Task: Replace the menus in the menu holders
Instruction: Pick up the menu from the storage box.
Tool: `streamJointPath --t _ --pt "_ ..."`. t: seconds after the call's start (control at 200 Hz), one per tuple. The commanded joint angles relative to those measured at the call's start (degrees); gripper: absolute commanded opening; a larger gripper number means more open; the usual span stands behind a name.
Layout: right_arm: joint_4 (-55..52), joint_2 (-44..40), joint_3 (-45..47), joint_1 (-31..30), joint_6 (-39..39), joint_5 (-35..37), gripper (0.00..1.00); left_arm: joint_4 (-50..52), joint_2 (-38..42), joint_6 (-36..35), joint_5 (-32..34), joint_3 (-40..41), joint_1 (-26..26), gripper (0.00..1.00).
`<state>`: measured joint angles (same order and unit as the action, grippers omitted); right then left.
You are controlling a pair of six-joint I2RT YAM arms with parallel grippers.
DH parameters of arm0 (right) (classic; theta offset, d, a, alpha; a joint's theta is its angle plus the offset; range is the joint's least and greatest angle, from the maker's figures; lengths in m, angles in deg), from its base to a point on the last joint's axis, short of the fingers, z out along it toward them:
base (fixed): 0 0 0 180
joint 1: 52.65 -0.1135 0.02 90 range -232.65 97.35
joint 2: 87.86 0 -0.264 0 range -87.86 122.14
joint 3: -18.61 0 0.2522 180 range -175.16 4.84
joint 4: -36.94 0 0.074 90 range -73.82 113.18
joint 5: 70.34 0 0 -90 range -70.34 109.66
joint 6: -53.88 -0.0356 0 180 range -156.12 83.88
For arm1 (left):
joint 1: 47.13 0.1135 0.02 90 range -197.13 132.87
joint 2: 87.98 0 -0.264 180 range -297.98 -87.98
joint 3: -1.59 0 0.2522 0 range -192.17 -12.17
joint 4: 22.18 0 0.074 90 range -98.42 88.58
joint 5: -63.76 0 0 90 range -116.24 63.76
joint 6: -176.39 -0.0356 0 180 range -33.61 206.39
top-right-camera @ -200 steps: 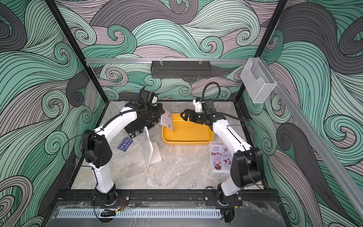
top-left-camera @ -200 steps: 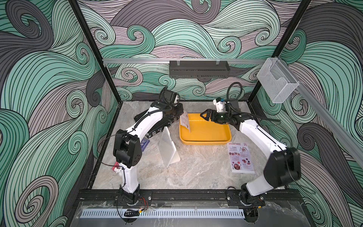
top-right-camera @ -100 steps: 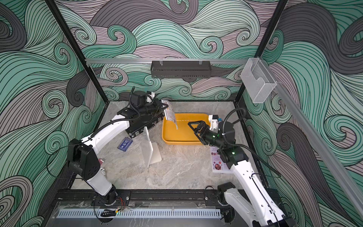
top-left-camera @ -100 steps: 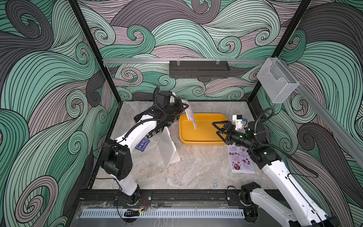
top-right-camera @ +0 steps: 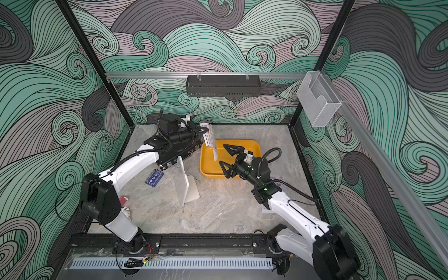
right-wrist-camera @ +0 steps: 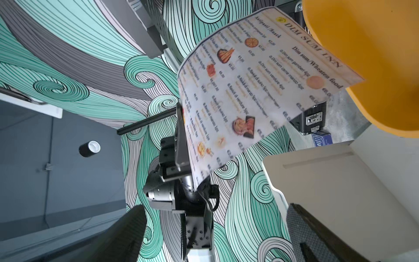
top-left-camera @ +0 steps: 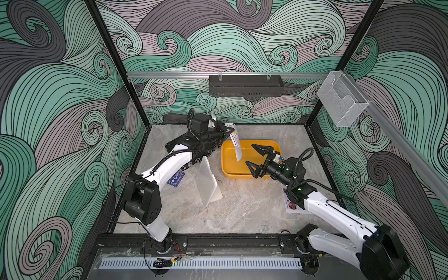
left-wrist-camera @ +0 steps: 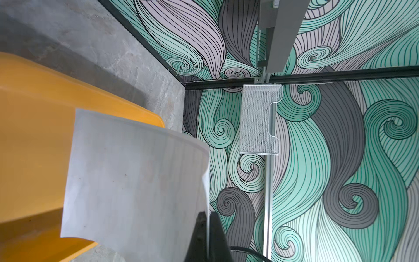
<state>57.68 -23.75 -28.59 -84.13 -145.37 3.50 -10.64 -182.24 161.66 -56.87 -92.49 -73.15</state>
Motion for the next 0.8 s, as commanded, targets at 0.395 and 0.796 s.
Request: streamJointPath --t 0.395,0.796 --pt "25.1 16.2 -8.3 -3.3 -11.2 9.8 1.00 -7.3 5.5 8.2 -5.4 1.6 -0.7 0.00" --pt "21.3 12.3 -6.8 -3.3 -6.9 18.1 0.84 -9.7 9.9 10.1 -1.9 6.5 -1.0 0.00"
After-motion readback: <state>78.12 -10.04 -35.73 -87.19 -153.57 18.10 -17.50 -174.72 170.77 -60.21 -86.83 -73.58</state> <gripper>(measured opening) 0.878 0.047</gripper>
